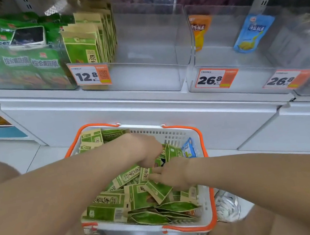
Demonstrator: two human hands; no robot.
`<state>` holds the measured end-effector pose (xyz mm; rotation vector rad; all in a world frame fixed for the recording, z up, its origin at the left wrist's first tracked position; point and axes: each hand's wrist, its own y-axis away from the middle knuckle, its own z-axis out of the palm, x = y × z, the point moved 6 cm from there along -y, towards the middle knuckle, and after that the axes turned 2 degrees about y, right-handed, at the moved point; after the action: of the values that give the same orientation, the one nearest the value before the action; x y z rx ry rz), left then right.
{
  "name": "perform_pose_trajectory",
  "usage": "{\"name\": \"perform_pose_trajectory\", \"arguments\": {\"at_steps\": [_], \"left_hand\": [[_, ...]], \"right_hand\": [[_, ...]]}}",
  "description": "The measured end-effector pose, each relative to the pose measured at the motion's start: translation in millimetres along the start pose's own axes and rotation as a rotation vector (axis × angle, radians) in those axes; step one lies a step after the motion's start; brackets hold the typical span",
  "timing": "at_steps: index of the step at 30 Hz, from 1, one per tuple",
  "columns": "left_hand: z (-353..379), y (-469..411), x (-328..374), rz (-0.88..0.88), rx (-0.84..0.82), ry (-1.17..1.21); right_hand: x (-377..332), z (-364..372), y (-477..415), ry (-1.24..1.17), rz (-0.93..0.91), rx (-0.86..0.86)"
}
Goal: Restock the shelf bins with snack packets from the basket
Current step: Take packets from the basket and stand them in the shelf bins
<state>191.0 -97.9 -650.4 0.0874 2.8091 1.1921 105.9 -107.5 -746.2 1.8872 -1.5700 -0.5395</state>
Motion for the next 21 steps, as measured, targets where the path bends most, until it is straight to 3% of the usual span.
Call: {"name": "perform_pose_trajectory", "arguments": {"at_steps": [8,11,13,17,21], "left_hand": [[-14,-1,-3,-0.029,0.059,-0.029],[-24,8,-12,-0.108,0.057,-0.054],[-31,15,-25,-0.205,0.069,-0.080],[-49,41,-56,-0.380,0.113,0.049],[-66,61,-86,-0.464,0.302,0.422]], "right_hand": [[-28,-6,-21,0.234,-0.078,0.160],[-18,-20,-18,0.140,-0.070,0.252],[-1,-41,-9,-0.118,0.020,0.340],[38,-81,16,-0.879,0.320,0.483],[80,-115,49,-1.299,0.526,0.809]]}}
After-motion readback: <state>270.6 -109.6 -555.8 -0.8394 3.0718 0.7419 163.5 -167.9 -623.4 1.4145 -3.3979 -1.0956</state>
